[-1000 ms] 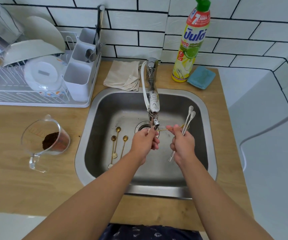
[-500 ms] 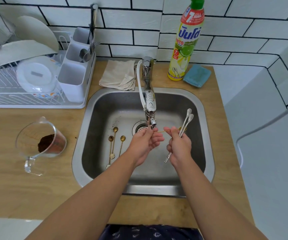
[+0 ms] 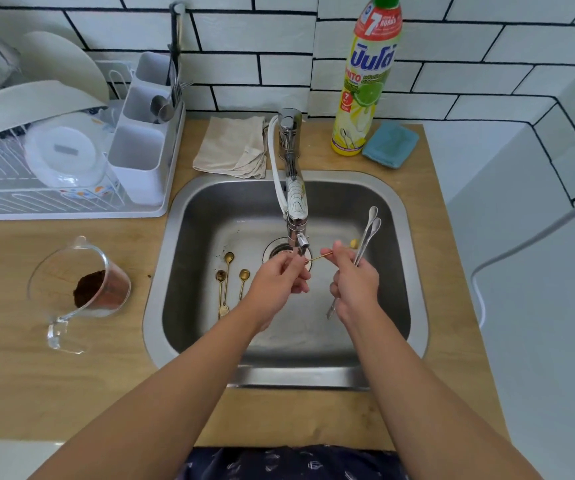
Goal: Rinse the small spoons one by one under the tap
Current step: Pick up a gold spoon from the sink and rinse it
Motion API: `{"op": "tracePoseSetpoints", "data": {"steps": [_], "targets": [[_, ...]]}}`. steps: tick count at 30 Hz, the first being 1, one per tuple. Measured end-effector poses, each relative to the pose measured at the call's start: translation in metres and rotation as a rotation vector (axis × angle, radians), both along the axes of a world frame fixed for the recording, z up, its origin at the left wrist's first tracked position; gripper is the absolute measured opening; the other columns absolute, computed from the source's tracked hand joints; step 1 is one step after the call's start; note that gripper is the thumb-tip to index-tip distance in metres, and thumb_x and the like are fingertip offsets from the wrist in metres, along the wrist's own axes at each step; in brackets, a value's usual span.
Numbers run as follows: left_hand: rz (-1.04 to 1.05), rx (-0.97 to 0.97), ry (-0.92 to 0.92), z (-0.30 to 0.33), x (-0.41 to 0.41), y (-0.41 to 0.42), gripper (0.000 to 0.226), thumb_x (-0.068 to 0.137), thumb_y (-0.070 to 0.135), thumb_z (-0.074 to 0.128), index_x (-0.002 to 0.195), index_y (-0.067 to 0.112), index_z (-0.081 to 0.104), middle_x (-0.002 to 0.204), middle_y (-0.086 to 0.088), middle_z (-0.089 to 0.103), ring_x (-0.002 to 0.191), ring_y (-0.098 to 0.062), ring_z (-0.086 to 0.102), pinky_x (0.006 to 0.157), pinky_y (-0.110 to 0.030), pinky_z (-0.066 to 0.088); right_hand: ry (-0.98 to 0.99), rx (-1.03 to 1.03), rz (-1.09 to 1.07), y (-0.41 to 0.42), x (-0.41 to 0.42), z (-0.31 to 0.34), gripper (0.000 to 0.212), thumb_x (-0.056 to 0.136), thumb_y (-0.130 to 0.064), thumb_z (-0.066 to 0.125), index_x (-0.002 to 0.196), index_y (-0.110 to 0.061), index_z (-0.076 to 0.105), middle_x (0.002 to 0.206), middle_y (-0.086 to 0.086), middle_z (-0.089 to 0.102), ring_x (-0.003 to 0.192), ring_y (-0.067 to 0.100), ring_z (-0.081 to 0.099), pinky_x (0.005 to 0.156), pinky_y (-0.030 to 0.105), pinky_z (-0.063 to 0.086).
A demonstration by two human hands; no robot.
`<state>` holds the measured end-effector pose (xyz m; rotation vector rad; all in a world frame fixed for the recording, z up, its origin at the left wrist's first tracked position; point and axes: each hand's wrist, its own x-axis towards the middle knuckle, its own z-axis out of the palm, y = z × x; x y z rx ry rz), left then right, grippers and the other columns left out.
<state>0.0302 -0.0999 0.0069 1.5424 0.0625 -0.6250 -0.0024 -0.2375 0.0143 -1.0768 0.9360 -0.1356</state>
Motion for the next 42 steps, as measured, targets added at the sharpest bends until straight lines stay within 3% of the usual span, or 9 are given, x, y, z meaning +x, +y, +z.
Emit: {"op": "tracePoseSetpoints", "data": {"steps": [7, 12, 16, 18, 20, 25, 31, 37, 42], "targets": [[0.2, -0.055, 0.208, 0.003, 0.004, -0.002, 0.03, 0.101, 0.032, 0.057, 0.087, 0.009, 0.069, 0.059, -0.001, 0.058, 0.044, -0.011, 0.047, 0.044, -0.022, 0.042, -0.035, 0.021, 0.012, 0.009, 0.005, 0.005, 0.029, 0.098, -0.024, 0.071, 0.069, -0.018, 0.068, 0.089, 0.006, 0.081, 0.037, 0.006, 0.023, 0.035, 0.02, 0.02], [0.171, -0.323, 0.352, 0.006, -0.001, -0.001, 0.015, 0.101, 0.015, 0.057, 0.105, 0.006, 0.069, 0.089, -0.006, 0.077, 0.078, -0.013, 0.075, 0.065, -0.02, 0.057, -0.033, -0.011, -0.037, 0.002, 0.009, 0.009, 0.026, 0.1, -0.023, 0.068, 0.074, -0.019, 0.069, 0.088, 0.008, 0.076, 0.038, 0.006, 0.025, 0.036, 0.021, 0.022], [0.322, -0.216, 0.415, 0.013, 0.002, -0.006, 0.023, 0.099, 0.028, 0.063, 0.092, 0.007, 0.07, 0.065, 0.0, 0.066, 0.05, -0.009, 0.061, 0.048, -0.02, 0.05, -0.037, -0.005, 0.008, 0.01, 0.005, 0.006, 0.034, 0.099, -0.025, 0.069, 0.066, -0.019, 0.071, 0.082, 0.009, 0.076, 0.037, 0.005, 0.025, 0.035, 0.021, 0.022], [0.402, -0.201, 0.451, 0.014, 0.006, -0.009, 0.025, 0.099, 0.029, 0.063, 0.092, 0.006, 0.069, 0.056, 0.003, 0.057, 0.042, -0.005, 0.046, 0.044, -0.017, 0.043, -0.03, -0.01, 0.025, 0.015, 0.003, 0.005, 0.039, 0.099, -0.025, 0.069, 0.061, -0.022, 0.075, 0.076, 0.023, 0.069, 0.036, 0.004, 0.026, 0.035, 0.02, 0.022], [0.355, -0.175, 0.413, 0.012, 0.007, -0.011, 0.022, 0.102, 0.024, 0.058, 0.097, 0.006, 0.07, 0.061, 0.004, 0.054, 0.047, -0.004, 0.045, 0.048, -0.018, 0.042, -0.027, -0.006, 0.005, 0.014, 0.003, 0.004, 0.036, 0.099, -0.025, 0.069, 0.064, -0.022, 0.075, 0.082, 0.028, 0.067, 0.037, 0.005, 0.023, 0.035, 0.021, 0.021], [0.262, -0.242, 0.388, 0.014, 0.001, -0.016, 0.02, 0.104, 0.01, 0.049, 0.107, 0.006, 0.069, 0.07, 0.002, 0.054, 0.062, -0.007, 0.05, 0.057, -0.02, 0.049, -0.041, 0.088, -0.034, 0.005, 0.005, 0.002, 0.015, 0.102, -0.02, 0.065, 0.089, -0.012, 0.067, 0.094, 0.005, 0.081, 0.037, 0.004, 0.023, 0.036, 0.019, 0.021], [0.328, -0.124, 0.342, 0.012, 0.011, -0.009, 0.011, 0.097, 0.013, 0.066, 0.101, 0.003, 0.07, 0.072, -0.006, 0.068, 0.053, -0.008, 0.059, 0.053, -0.019, 0.053, -0.091, 0.131, -0.025, 0.013, 0.001, -0.007, 0.013, 0.103, -0.018, 0.062, 0.091, -0.011, 0.063, 0.097, 0.005, 0.081, 0.036, 0.003, 0.023, 0.035, 0.017, 0.022], [0.147, -0.216, 0.346, 0.008, -0.002, 0.003, 0.014, 0.101, 0.001, 0.053, 0.112, 0.001, 0.061, 0.086, -0.009, 0.078, 0.075, -0.016, 0.075, 0.066, -0.02, 0.058, -0.095, 0.147, -0.046, 0.005, 0.008, -0.006, 0.016, 0.104, -0.019, 0.061, 0.09, -0.012, 0.065, 0.092, 0.001, 0.081, 0.036, 0.002, 0.024, 0.034, 0.017, 0.023], [0.17, -0.042, 0.274, 0.01, -0.001, 0.003, 0.014, 0.096, 0.018, 0.067, 0.094, 0.004, 0.066, 0.072, -0.006, 0.069, 0.05, -0.009, 0.059, 0.048, -0.019, 0.049, -0.115, 0.135, -0.008, 0.012, 0.007, -0.004, 0.029, 0.104, -0.021, 0.061, 0.079, -0.016, 0.076, 0.085, 0.002, 0.077, 0.036, 0.003, 0.023, 0.035, 0.019, 0.022]]}}
